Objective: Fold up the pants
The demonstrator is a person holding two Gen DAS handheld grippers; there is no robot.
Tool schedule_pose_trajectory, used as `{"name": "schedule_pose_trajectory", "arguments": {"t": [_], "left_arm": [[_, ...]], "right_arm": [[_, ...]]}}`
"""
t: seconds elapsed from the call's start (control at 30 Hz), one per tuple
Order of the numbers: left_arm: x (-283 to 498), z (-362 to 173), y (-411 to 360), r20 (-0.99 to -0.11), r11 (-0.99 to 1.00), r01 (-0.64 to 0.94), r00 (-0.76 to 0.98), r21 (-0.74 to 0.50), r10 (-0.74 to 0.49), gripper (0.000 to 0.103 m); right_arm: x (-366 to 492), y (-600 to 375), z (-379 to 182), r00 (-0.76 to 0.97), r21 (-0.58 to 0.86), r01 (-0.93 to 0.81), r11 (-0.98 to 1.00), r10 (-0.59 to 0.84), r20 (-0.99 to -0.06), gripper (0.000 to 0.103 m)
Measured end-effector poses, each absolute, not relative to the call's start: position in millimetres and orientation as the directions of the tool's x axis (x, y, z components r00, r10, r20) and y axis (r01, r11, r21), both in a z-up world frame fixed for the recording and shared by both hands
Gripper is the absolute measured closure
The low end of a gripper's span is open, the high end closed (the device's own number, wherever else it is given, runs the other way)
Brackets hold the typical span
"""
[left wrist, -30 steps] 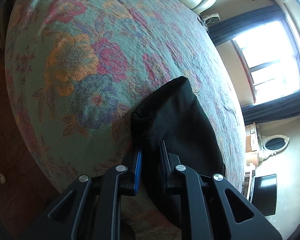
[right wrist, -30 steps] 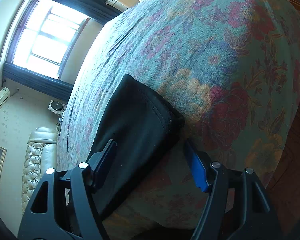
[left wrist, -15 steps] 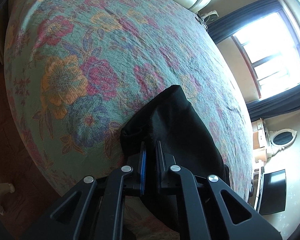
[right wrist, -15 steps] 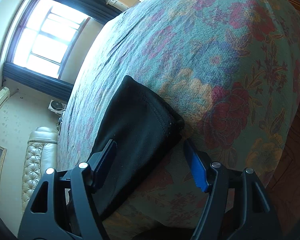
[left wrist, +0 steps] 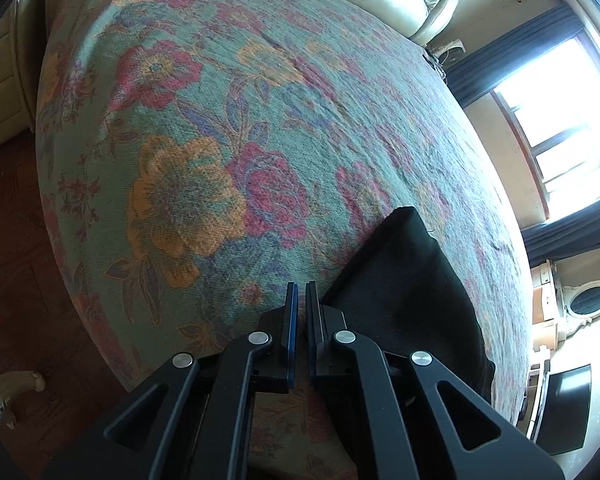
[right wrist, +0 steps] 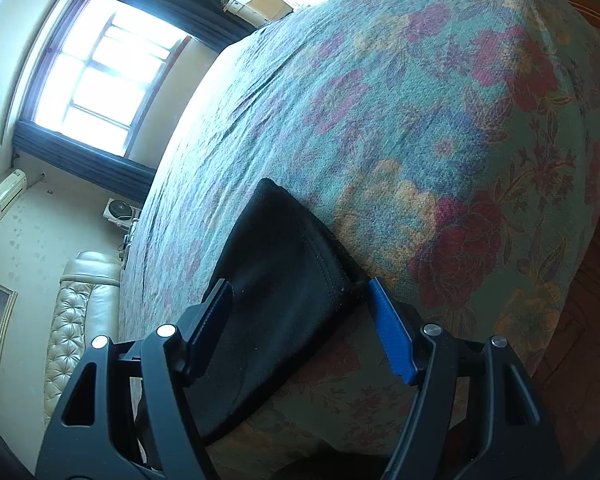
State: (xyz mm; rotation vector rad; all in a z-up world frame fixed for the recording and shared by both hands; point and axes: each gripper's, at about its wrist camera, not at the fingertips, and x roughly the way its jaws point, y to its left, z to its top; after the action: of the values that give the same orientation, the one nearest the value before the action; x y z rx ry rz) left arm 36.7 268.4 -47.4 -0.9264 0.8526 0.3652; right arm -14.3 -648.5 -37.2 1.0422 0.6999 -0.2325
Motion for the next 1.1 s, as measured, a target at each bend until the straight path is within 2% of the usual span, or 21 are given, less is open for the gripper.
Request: {"name": "schedule_pose_trajectory", "arguments": {"t": [0.03, 0.1, 0.2, 0.27, 0.3, 0.33, 0.37, 0.4, 0.47, 0.53, 0.67, 0.83, 0.9, 1.0, 1.1], "left_arm": [[33, -50, 272, -0.775, 0.558, -0.618, 0.627, -0.554, -0.075, 0.100], [27, -52, 274, -0.772, 0.549, -0.617, 0.630, -0.564, -0.086, 0.100], [24, -44, 268, -0.763, 0.583, -0.597, 0.643, -0.552, -0.065, 0.099], [26, -35, 260, -0.745, 0.609, -0.561, 0.663, -0.561, -0.075, 0.088], [28, -28, 256, -0.732, 0.614, -0.549, 0.678, -0.567, -0.069, 0.067], [27, -21, 252, -0.706, 0.609, -0.531, 0.705, -0.589, -0.069, 0.038], [27, -15, 248, -0.672, 0.594, -0.506, 0.736, -0.625, -0.081, 0.025], [27, -11, 244, -0.633, 0.573, -0.474, 0.767, -0.668, -0.104, 0.022], [34, -4, 233, -0.584, 0.546, -0.416, 0.792, -0.728, -0.176, 0.022], [43, 2, 220, -0.563, 0.550, -0.373, 0.795, -0.747, -0.226, 0.017], [66, 5, 193, -0.520, 0.589, -0.265, 0.792, -0.764, -0.319, 0.016], [93, -13, 167, -0.617, 0.657, -0.282, 0.702, -0.699, -0.355, 0.014], [97, -24, 162, -0.654, 0.673, -0.300, 0.665, -0.676, -0.361, 0.014], [96, -30, 157, -0.664, 0.708, -0.280, 0.663, -0.648, -0.345, 0.014], [96, -36, 154, -0.665, 0.728, -0.255, 0.659, -0.637, -0.351, 0.014]], "right_arm": [[-17, -653, -35, 0.764, 0.705, 0.497, 0.506, 0.130, -0.632, 0.032], [-22, -662, -33, 0.763, 0.704, 0.506, 0.499, 0.122, -0.635, 0.021], [-27, -674, -38, 0.758, 0.716, 0.513, 0.474, 0.141, -0.636, 0.021], [-26, -682, -44, 0.756, 0.729, 0.506, 0.461, 0.169, -0.632, 0.021], [-25, -685, -48, 0.758, 0.743, 0.497, 0.449, 0.193, -0.623, 0.021], [-24, -685, -52, 0.760, 0.757, 0.490, 0.433, 0.213, -0.614, 0.021], [-23, -687, -57, 0.766, 0.778, 0.479, 0.406, 0.240, -0.596, 0.021], [-23, -687, -64, 0.776, 0.810, 0.458, 0.367, 0.280, -0.565, 0.021], [-22, -683, -75, 0.796, 0.861, 0.416, 0.292, 0.341, -0.500, 0.021], [-22, -679, -79, 0.803, 0.878, 0.396, 0.271, 0.362, -0.474, 0.021], [-24, -683, -71, 0.811, 0.854, 0.405, 0.326, 0.304, -0.500, 0.021], [-12, -694, -72, 0.802, 0.862, 0.374, 0.342, 0.347, -0.486, 0.021], [-1, -692, -78, 0.784, 0.887, 0.334, 0.319, 0.429, -0.450, 0.018], [6, -691, -83, 0.763, 0.902, 0.313, 0.298, 0.487, -0.426, 0.017], [9, -697, -89, 0.767, 0.932, 0.282, 0.227, 0.530, -0.361, 0.019]]}}
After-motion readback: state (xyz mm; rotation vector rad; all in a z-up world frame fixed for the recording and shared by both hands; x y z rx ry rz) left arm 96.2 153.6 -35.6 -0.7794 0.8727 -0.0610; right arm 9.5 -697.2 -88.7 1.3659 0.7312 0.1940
